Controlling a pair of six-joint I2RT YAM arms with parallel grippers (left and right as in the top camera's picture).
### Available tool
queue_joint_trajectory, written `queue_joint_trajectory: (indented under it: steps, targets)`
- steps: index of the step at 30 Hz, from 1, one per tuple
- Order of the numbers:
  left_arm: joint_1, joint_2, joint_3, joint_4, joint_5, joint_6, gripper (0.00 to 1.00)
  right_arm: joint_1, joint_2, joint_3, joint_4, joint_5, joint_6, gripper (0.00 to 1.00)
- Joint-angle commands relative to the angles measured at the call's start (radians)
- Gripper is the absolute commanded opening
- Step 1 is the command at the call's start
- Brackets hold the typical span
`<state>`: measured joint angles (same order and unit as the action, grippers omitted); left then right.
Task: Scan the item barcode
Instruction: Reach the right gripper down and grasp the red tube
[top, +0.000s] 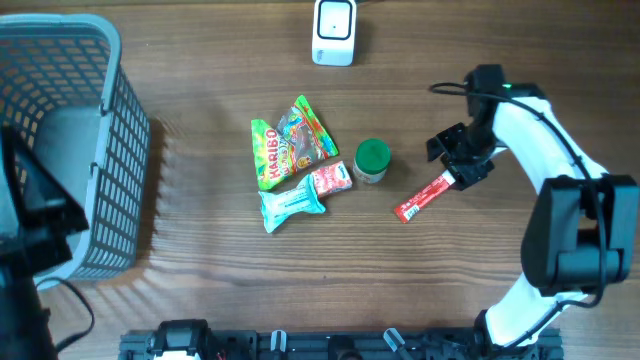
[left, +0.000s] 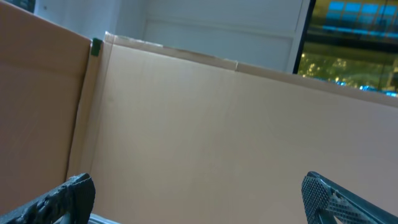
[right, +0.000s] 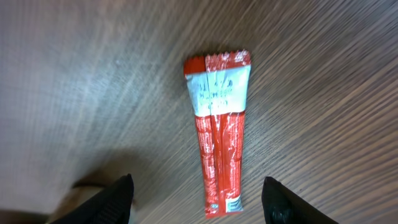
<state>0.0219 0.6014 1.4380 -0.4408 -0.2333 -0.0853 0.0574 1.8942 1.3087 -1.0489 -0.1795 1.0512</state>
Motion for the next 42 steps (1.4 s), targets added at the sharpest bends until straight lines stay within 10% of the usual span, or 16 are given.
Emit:
queue_joint_trajectory:
  steps: [1,14,22,32,42]
  targets:
    - [0.007,-0.040,-0.010,-0.001,0.016,-0.009,1.00,0.035,0.061,0.021,-0.003,0.064,0.024,0.67]
    - [0.007,-0.086,-0.046,0.015,0.016,-0.009,1.00,0.038,0.212,-0.040,0.023,0.145,0.044,0.52]
    - [0.007,-0.086,-0.046,0.022,0.016,-0.009,1.00,0.038,0.214,-0.256,0.166,0.178,0.128,0.05]
    - [0.007,-0.086,-0.046,0.034,0.016,-0.009,1.00,0.027,0.122,-0.177,0.030,0.108,0.103,0.04]
    - [0.007,-0.134,-0.080,0.046,0.160,-0.010,1.00,0.027,-0.361,-0.095,-0.103,0.005,0.193,0.04]
